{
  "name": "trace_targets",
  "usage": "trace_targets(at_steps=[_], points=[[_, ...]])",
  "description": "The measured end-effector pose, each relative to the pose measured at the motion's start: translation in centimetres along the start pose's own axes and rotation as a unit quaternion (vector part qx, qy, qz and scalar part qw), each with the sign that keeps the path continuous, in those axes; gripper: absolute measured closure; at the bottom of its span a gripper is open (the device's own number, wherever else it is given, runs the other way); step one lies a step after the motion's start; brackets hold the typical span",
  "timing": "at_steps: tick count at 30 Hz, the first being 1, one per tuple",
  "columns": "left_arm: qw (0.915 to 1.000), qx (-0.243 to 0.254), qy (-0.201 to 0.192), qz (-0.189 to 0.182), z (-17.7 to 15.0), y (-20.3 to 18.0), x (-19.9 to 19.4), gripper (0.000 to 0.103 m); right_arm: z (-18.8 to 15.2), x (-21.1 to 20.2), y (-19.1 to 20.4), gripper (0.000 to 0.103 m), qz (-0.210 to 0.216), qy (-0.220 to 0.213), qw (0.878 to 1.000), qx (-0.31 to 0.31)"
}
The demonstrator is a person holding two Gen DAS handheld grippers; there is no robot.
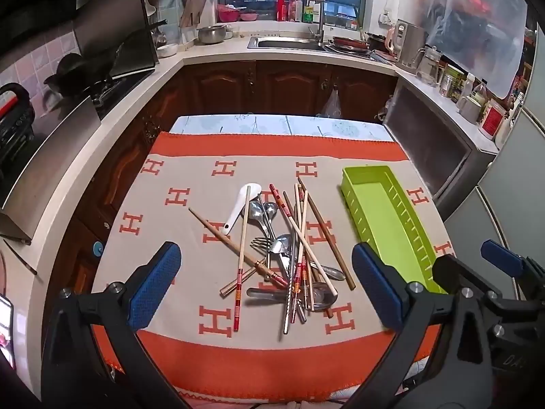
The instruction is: Organize utensils
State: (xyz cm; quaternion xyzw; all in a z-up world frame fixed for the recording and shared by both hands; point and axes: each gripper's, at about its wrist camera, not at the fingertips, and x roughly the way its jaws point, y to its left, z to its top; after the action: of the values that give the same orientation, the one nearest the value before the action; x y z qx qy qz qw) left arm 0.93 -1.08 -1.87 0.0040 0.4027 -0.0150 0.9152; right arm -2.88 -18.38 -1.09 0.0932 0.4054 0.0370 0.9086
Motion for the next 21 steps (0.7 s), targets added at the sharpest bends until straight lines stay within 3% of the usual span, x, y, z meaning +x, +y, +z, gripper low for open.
trace_targets(at_steps=[8,21], points=[[0.9999,-0.010,0.004,-0.011,-0.20,1.21,-0.47,0.011,0.14,-0.14,0.11,0.000,0.003,0.006,1.000,0.000],[0.9999,-0.005,0.005,-0.012,-0.21,1.35,-1.22,0.012,-0.07,-0.06,0.00,0.000,0.002,0.008,1.000,0.002]])
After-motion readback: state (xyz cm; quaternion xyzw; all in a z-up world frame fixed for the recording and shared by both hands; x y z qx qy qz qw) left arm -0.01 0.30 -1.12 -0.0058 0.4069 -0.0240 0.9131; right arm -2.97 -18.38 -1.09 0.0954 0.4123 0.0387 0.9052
